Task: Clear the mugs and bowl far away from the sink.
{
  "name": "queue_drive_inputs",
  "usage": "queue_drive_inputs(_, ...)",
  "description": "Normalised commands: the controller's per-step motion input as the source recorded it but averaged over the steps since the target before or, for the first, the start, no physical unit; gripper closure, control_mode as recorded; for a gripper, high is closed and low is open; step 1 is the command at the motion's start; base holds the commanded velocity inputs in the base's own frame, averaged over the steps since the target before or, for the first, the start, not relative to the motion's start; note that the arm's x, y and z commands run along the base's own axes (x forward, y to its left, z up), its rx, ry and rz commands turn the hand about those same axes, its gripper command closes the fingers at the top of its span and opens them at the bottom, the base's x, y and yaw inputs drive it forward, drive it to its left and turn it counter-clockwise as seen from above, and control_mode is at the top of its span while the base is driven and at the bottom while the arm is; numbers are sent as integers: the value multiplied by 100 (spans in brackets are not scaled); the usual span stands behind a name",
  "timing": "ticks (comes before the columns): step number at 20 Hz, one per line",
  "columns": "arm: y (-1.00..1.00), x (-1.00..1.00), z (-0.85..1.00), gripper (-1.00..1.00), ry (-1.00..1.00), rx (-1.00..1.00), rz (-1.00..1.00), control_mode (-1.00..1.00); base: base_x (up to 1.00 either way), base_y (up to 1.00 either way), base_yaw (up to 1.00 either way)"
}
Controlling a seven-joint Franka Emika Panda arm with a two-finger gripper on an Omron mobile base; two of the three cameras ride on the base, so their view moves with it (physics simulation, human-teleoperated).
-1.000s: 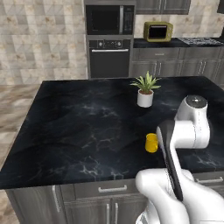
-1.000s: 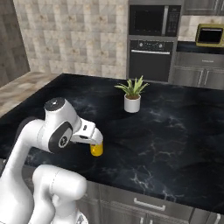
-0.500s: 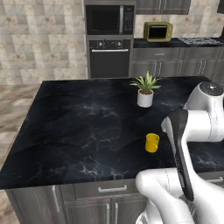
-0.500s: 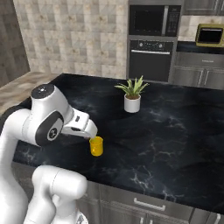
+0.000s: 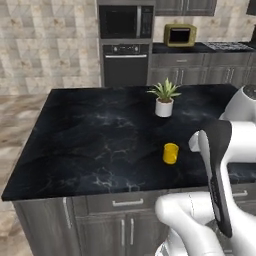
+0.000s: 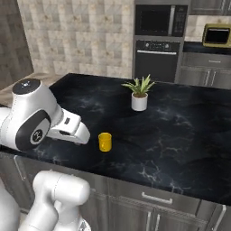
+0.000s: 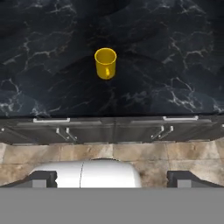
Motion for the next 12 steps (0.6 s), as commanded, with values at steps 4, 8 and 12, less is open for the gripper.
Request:
queue_drive_inputs(4,0,0,0,-100,0,0,0,100,-72,36,0)
queue_drive_inputs(8,0,0,0,-100,0,0,0,100,-30,32,5)
queue_drive_inputs(12,0,0,0,-100,0,0,0,100,26,-7,81)
